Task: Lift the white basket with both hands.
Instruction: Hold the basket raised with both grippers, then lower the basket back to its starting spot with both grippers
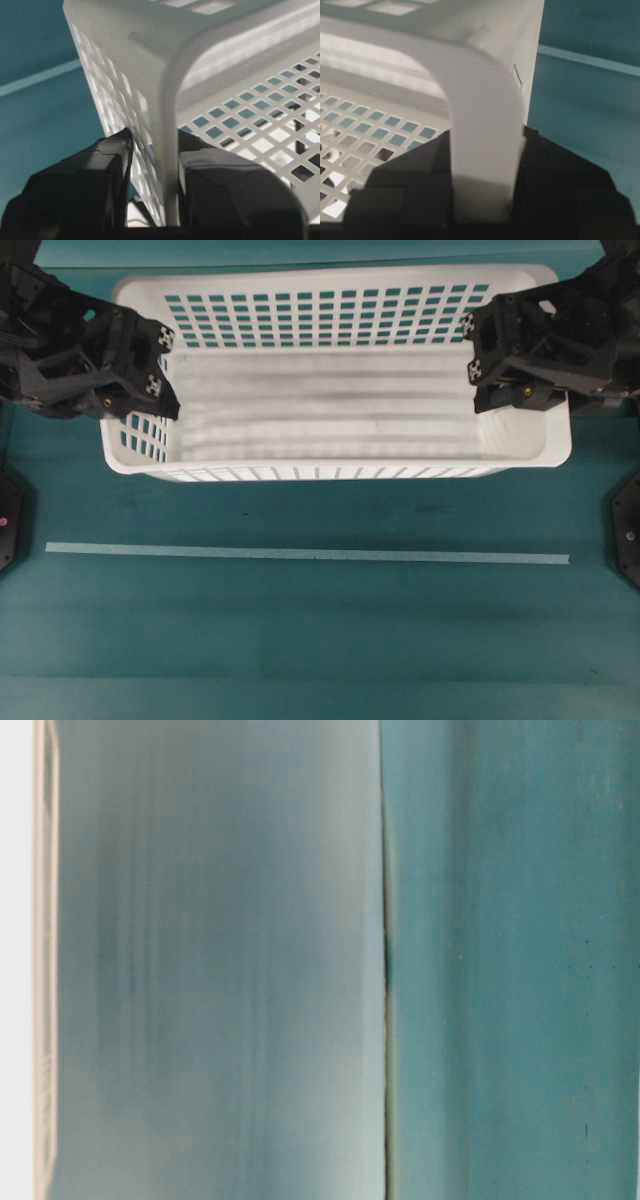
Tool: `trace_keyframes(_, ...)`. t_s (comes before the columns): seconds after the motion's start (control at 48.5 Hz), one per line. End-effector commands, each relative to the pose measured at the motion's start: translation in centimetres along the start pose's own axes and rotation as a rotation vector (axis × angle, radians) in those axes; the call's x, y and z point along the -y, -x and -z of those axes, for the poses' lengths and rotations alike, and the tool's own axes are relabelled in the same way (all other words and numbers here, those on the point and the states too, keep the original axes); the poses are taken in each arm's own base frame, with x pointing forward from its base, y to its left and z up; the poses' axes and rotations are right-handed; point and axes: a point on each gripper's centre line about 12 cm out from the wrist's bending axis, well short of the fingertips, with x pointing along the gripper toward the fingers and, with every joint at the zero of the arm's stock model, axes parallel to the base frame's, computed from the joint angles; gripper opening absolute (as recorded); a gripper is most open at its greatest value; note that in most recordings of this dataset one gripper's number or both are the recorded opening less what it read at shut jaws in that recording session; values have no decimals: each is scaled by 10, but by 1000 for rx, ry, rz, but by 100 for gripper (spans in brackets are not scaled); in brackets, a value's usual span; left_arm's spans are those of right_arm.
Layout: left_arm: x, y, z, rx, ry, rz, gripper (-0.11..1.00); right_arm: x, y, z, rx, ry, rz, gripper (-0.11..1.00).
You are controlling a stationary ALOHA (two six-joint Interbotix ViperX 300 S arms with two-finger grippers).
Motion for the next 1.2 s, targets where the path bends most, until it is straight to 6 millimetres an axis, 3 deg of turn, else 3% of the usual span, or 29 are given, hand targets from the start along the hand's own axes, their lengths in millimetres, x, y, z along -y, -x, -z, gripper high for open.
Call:
trace_keyframes(0.0, -4, -12, 0, -3, -17, -38, 21, -2, 3, 10, -14, 46, -42, 18)
trace_keyframes(0.33, -14, -54, 4, -29, -18, -112, 21, 15, -56, 12, -42, 14, -18, 18)
trace_keyframes(0.701, -33, -89, 8, -33, -12, -144, 16, 34, -82, 10, -44, -18, 39, 18)
trace_keyframes(0.928, -38, -103, 9, -40, -10, -169, 16, 49, -105, 11, -50, -26, 79, 18)
trace_keyframes(1.176, -46, -135, 13, -50, -14, -195, 13, 68, -137, 12, -52, -36, 109, 18)
